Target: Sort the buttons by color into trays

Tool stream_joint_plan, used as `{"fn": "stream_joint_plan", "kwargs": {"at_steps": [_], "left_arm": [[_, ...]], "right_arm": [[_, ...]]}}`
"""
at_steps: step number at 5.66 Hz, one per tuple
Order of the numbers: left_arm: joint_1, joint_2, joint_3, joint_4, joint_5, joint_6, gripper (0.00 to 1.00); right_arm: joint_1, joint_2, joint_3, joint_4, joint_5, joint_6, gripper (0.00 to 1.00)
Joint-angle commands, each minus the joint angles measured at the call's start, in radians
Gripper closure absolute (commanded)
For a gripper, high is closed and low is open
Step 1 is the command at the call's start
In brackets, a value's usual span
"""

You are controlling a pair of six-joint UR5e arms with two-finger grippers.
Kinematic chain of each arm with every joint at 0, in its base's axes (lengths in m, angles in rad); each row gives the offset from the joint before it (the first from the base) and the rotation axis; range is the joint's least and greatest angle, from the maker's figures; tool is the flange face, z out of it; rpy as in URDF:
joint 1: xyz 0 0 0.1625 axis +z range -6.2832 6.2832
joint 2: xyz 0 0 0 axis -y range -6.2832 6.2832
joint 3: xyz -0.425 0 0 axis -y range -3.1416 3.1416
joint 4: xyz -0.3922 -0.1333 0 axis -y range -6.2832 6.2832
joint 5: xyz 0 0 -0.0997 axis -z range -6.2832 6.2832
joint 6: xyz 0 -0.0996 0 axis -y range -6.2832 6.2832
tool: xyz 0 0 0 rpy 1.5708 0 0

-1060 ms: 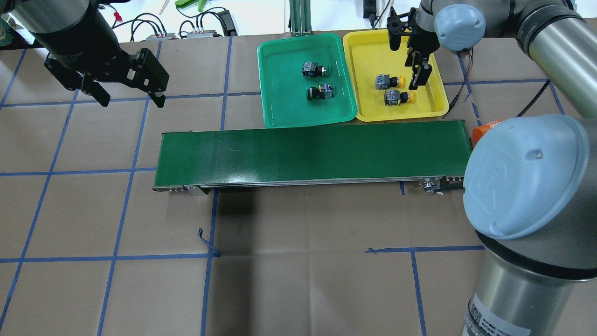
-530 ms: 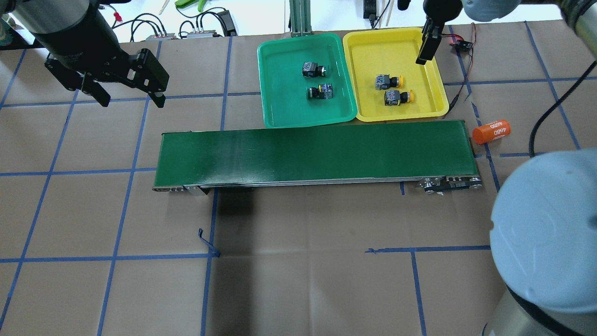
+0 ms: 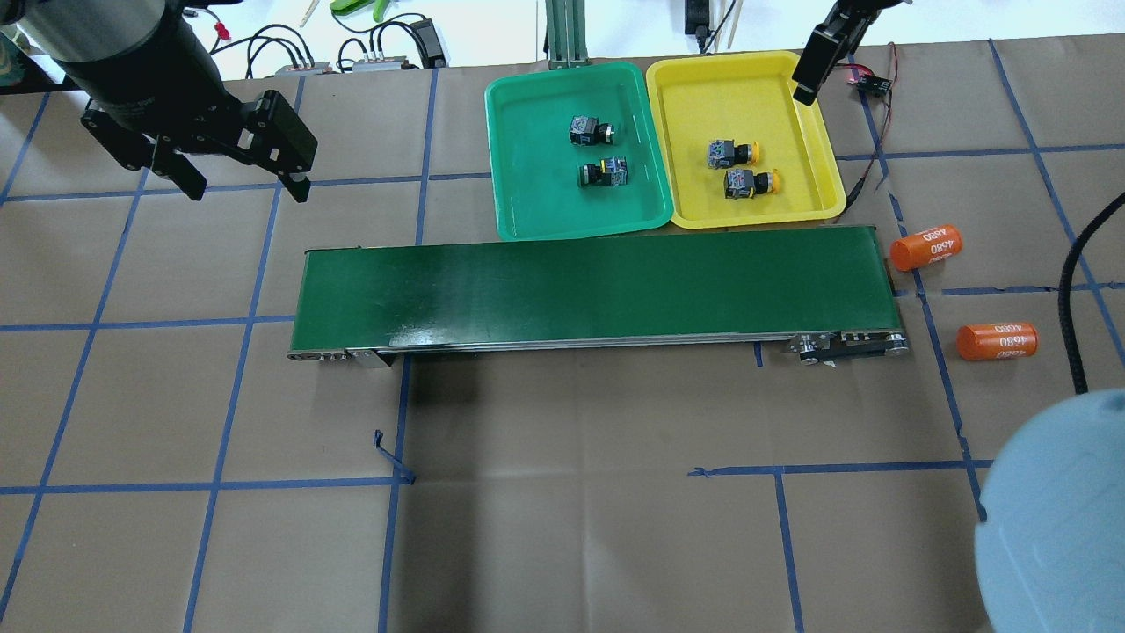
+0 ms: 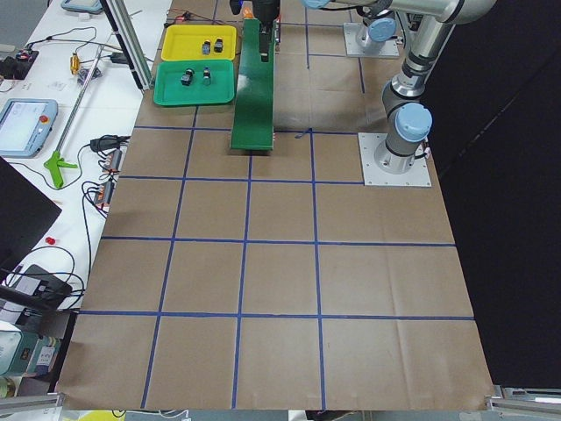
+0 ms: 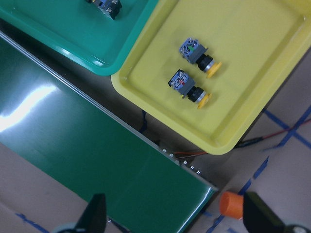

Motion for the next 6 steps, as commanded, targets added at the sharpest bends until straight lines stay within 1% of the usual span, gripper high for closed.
{"fn": "stream_joint_plan", "kwargs": {"at_steps": [1, 2, 3, 4, 5, 6], "left_arm": [[0.000, 0.000, 0.000, 0.000, 0.000, 0.000, 0.02], [0.000, 0.000, 0.000, 0.000, 0.000, 0.000, 0.02], [0.000, 0.000, 0.000, 0.000, 0.000, 0.000, 0.02], [0.000, 0.000, 0.000, 0.000, 0.000, 0.000, 0.02], [0.000, 0.000, 0.000, 0.000, 0.000, 0.000, 0.02], [0.000, 0.000, 0.000, 0.000, 0.000, 0.000, 0.02]], "right_arm": [[0.018, -0.073, 0.045, 0.050, -0.005, 0.499, 0.00], [0.074, -0.178, 0.187, 0.030, -0.006, 0.576, 0.00], [0.089, -0.290, 0.340, 0.015, -0.002, 0.704, 0.00], [0.090, -0.368, 0.448, -0.048, 0.000, 0.717, 0.00], [0.090, -0.386, 0.442, -0.065, -0.006, 0.708, 0.00], [0.090, -0.359, 0.379, -0.052, -0.009, 0.704, 0.00]]}}
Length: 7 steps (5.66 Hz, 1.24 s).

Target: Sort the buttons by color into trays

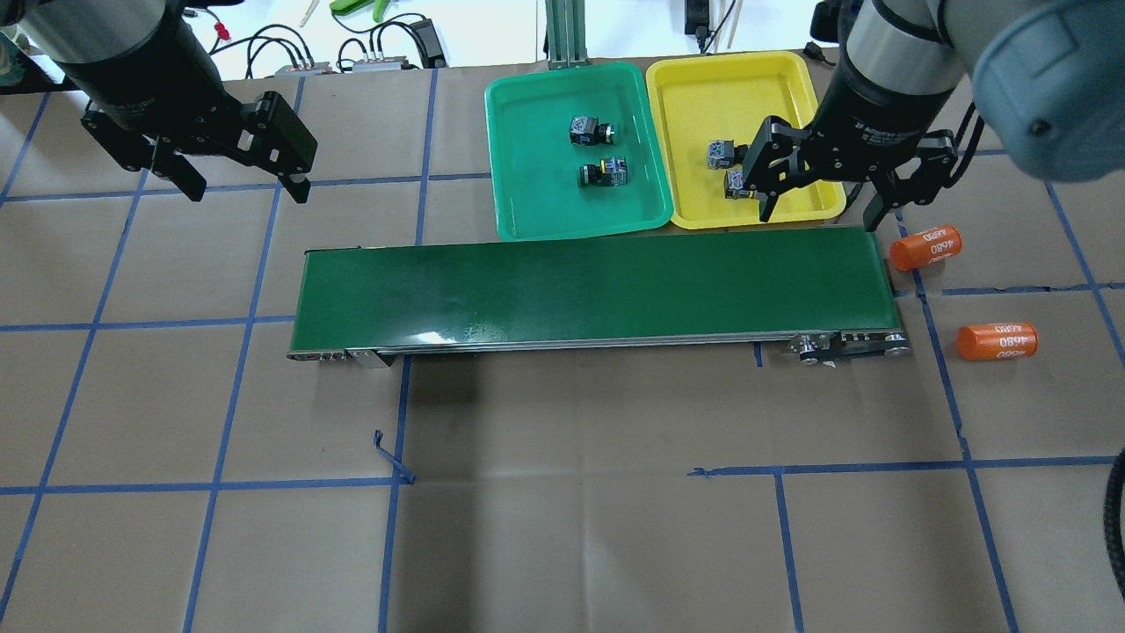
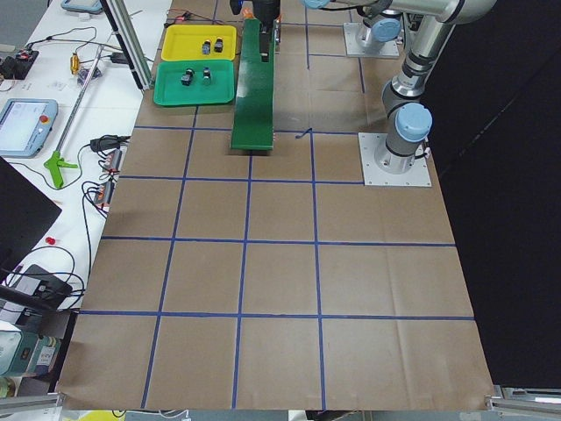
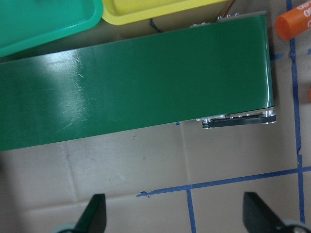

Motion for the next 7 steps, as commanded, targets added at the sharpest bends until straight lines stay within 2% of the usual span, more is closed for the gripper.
{"fn": "stream_joint_plan", "kwargs": {"at_steps": [1, 2, 7], "left_arm": [[0.000, 0.000, 0.000, 0.000, 0.000, 0.000, 0.02], [0.000, 0.000, 0.000, 0.000, 0.000, 0.000, 0.02], [0.001, 0.002, 0.000, 0.000, 0.000, 0.000, 0.02]], "right_arm": [[0.001, 0.064, -0.102, 0.008, -0.014, -0.004, 0.00], [0.001, 0.080, -0.126, 0.011, -0.017, -0.005, 0.00], [0.001, 0.076, -0.117, 0.016, -0.016, -0.004, 0.00]]}}
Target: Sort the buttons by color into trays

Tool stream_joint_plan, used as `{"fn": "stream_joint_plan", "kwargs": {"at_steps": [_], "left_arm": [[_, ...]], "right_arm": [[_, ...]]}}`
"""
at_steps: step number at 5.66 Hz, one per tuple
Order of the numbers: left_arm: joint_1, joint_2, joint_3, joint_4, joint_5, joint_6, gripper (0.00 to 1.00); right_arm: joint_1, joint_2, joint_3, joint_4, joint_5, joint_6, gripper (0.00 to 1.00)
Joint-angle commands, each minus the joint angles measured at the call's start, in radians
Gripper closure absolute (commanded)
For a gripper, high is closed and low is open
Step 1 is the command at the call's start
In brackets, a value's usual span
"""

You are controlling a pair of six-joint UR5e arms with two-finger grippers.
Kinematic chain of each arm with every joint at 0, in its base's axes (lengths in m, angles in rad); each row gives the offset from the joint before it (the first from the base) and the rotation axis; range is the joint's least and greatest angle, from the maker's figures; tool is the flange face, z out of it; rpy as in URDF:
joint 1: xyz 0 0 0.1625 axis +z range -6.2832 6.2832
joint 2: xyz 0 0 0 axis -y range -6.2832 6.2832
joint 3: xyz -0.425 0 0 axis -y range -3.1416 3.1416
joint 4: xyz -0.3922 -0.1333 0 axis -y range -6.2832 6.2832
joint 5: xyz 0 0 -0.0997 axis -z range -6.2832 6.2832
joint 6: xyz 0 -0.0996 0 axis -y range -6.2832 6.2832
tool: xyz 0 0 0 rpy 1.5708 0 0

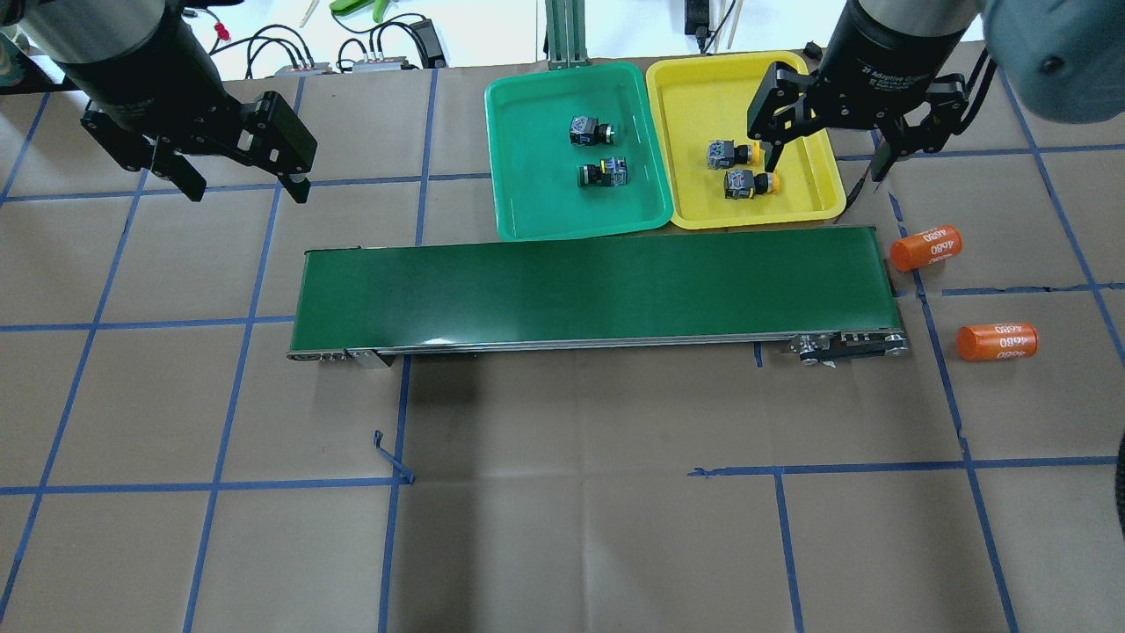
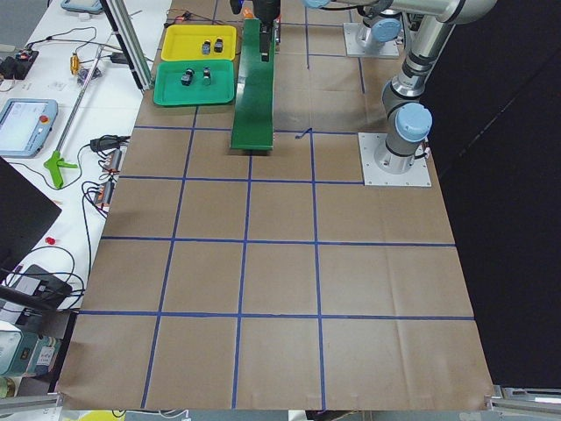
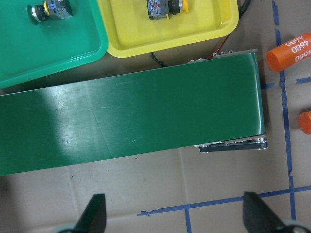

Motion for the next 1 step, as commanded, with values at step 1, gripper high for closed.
{"fn": "stream_joint_plan", "kwargs": {"at_steps": [1], "left_arm": [[0.001, 0.000, 0.000, 0.000, 0.000, 0.000, 0.02]], "right_arm": [[0.000, 0.000, 0.002, 0.000, 0.000, 0.000, 0.00]]}}
